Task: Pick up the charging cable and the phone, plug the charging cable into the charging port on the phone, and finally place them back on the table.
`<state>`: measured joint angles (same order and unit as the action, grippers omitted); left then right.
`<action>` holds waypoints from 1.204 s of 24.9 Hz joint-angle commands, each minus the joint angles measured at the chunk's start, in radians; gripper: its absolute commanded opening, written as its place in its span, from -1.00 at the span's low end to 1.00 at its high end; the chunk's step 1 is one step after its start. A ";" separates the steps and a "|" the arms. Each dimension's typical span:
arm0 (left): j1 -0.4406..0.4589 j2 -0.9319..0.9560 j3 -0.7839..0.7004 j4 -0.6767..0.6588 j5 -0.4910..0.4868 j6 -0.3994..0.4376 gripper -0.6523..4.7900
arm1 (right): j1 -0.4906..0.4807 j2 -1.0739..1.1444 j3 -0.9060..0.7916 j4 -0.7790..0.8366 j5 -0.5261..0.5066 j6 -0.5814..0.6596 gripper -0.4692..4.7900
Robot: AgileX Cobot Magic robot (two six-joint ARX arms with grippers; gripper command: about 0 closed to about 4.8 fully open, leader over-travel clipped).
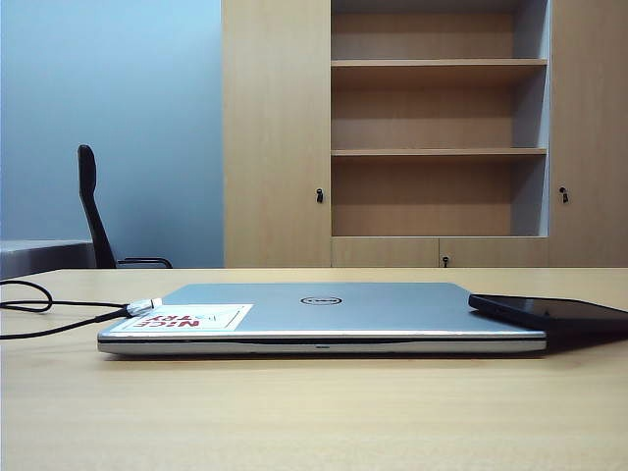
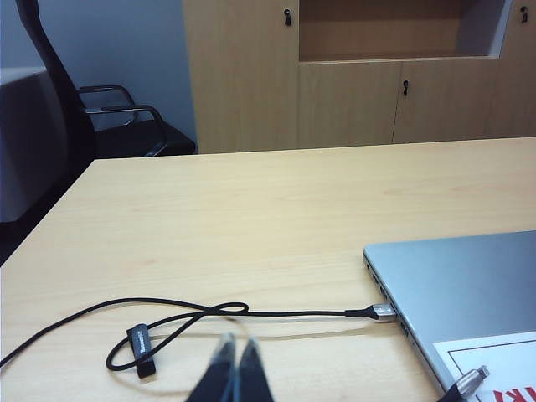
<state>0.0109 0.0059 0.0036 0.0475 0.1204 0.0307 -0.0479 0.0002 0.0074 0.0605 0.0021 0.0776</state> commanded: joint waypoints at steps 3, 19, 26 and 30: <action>-0.002 0.000 0.000 0.013 0.002 -0.029 -0.78 | 0.001 -0.003 -0.006 0.011 -0.001 -0.004 -0.85; -0.002 0.001 0.138 0.075 0.002 -0.148 -0.78 | 0.000 0.042 0.205 -0.010 -0.002 0.006 -0.85; -0.002 0.052 0.236 0.074 0.002 -0.148 -0.78 | 0.001 0.207 0.369 -0.011 -0.016 0.009 -0.85; -0.003 0.186 0.325 0.078 0.002 -0.148 -0.78 | 0.001 0.381 0.489 -0.037 -0.076 0.042 -0.85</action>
<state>0.0101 0.1619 0.3073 0.1139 0.1207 -0.1135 -0.0471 0.3473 0.4683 0.0238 -0.0589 0.0879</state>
